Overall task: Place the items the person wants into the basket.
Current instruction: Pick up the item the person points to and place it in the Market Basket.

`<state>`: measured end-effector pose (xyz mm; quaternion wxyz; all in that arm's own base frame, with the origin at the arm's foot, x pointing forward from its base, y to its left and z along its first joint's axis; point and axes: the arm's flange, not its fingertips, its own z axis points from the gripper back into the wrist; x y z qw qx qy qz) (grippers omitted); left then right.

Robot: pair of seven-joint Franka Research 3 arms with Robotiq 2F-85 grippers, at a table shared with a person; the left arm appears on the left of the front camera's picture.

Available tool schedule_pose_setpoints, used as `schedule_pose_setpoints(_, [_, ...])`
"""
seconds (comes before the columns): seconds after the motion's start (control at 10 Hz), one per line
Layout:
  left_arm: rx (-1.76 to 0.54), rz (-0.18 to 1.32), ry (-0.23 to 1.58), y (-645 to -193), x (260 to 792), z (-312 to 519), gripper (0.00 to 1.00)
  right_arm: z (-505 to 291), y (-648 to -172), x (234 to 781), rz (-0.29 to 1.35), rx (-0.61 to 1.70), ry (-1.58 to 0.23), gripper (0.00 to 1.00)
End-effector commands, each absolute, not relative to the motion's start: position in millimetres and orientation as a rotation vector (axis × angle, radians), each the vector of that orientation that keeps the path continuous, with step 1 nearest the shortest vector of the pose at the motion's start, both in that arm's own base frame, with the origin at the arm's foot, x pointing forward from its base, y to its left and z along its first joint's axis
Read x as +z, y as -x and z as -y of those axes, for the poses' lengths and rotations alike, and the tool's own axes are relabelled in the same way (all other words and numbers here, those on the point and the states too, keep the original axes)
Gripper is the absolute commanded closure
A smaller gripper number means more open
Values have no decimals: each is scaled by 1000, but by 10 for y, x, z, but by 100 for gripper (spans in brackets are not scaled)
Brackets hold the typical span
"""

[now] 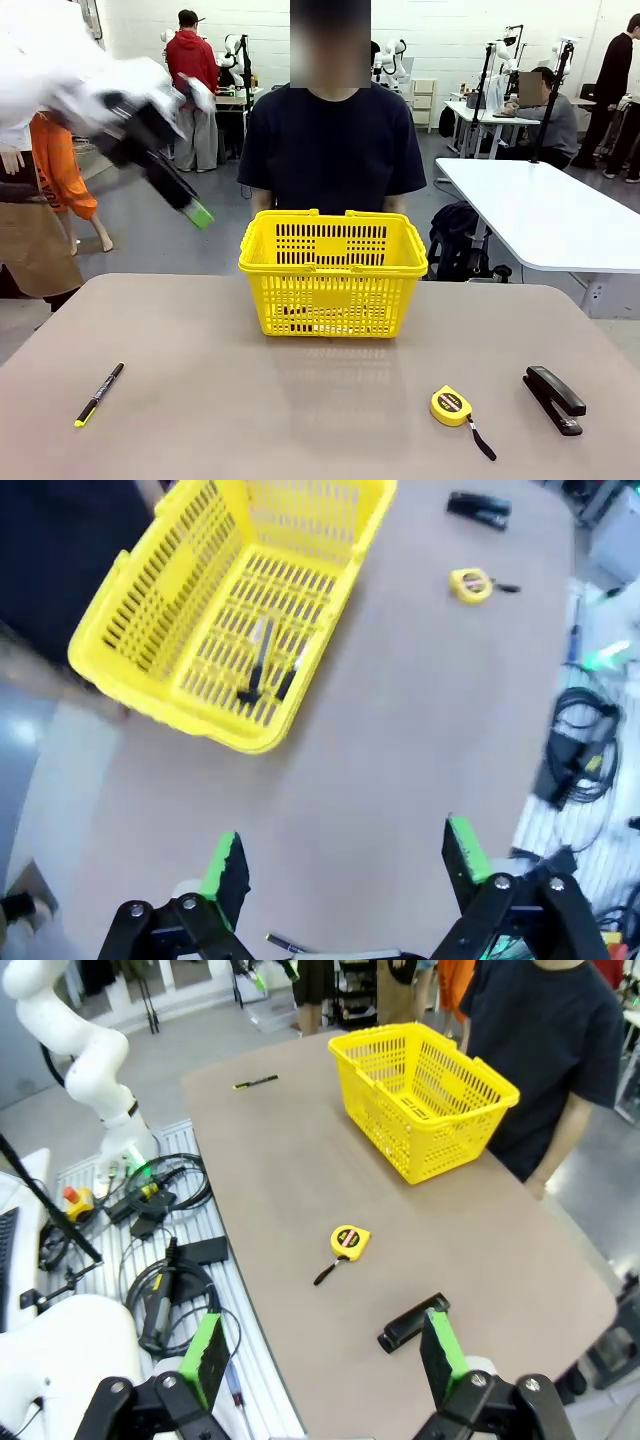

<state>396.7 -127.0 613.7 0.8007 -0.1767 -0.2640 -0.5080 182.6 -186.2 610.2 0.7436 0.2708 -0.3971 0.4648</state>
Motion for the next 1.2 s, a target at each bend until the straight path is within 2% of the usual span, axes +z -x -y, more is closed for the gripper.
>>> schedule_pose_setpoints(0.0, [-1111, 620, 511, -3839, 6638, 119, 0, 1847, -1843, 6121, 900, 1029, -614, 0])
schedule_pose_setpoints(0.2, [-1101, 690, 467, -3372, 6663, -603, 0, 1847, -1843, 6121, 900, 1029, -614, 0])
schedule_pose_setpoints(0.4, [-1066, 749, 474, -3391, 6829, -1347, 0, 1847, -1843, 6121, 900, 1029, -614, 0])
schedule_pose_setpoints(0.5, [-1039, 777, 492, -3284, 6674, -1554, 0, 1847, -1843, 6121, 900, 1029, -614, 0])
schedule_pose_setpoints(0.6, [-995, 816, 495, -3187, 6483, -1633, 0, 1847, -1843, 6121, 900, 1029, -614, 0])
schedule_pose_setpoints(0.8, [-990, 855, 498, -3398, 6530, -1763, 0, 1847, -1843, 6121, 900, 1029, -614, 0])
schedule_pose_setpoints(1.0, [-970, 893, 519, -3326, 6330, -1755, 0, 1847, -1843, 6121, 900, 1029, -614, 0])
schedule_pose_setpoints(1.1, [-967, 893, 523, -3426, 6373, -1783, 0, 1847, -1843, 6121, 900, 1029, -614, 0])
